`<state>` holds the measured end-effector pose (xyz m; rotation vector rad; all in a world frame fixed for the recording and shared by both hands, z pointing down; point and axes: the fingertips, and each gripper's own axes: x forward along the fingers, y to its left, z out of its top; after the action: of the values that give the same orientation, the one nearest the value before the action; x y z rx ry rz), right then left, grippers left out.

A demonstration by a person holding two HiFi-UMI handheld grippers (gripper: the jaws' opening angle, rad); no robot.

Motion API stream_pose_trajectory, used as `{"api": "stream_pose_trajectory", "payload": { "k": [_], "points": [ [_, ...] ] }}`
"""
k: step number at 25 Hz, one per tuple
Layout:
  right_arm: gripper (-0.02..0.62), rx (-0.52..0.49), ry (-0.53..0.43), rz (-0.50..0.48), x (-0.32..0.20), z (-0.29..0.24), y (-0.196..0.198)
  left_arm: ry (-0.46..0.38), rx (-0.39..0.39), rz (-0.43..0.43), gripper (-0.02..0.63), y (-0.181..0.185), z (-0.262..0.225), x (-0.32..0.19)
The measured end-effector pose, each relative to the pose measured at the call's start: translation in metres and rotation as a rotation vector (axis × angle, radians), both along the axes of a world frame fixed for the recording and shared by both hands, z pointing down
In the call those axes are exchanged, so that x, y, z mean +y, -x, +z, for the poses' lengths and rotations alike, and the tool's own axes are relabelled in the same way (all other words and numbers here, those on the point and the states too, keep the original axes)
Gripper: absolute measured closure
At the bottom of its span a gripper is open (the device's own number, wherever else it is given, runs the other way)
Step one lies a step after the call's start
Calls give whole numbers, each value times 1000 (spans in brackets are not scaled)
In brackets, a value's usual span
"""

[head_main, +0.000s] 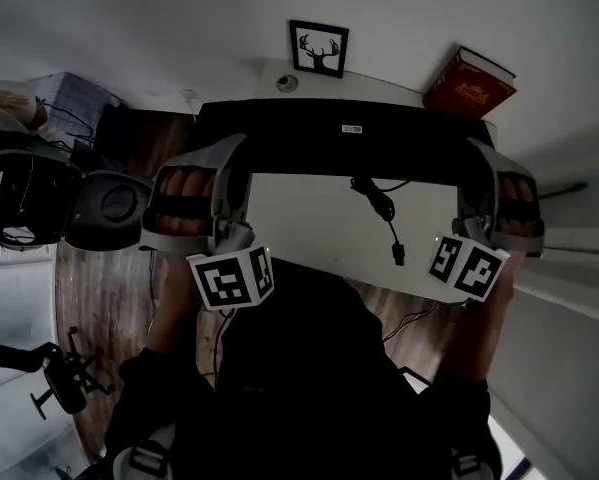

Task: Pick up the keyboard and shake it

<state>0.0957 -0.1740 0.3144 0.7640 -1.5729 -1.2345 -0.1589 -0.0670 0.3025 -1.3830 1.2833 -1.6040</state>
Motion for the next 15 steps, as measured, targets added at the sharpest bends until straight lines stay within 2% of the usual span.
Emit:
{"api": "stream_pose_trajectory", "payload": {
  "k": [8,15],
  "points": [
    [511,31,33,136,19,4,-39,45,38,151,520,-22,18,-39],
    [511,23,95,178,27,21,-49,108,40,210,519,-29,32,-48]
  ]
}}
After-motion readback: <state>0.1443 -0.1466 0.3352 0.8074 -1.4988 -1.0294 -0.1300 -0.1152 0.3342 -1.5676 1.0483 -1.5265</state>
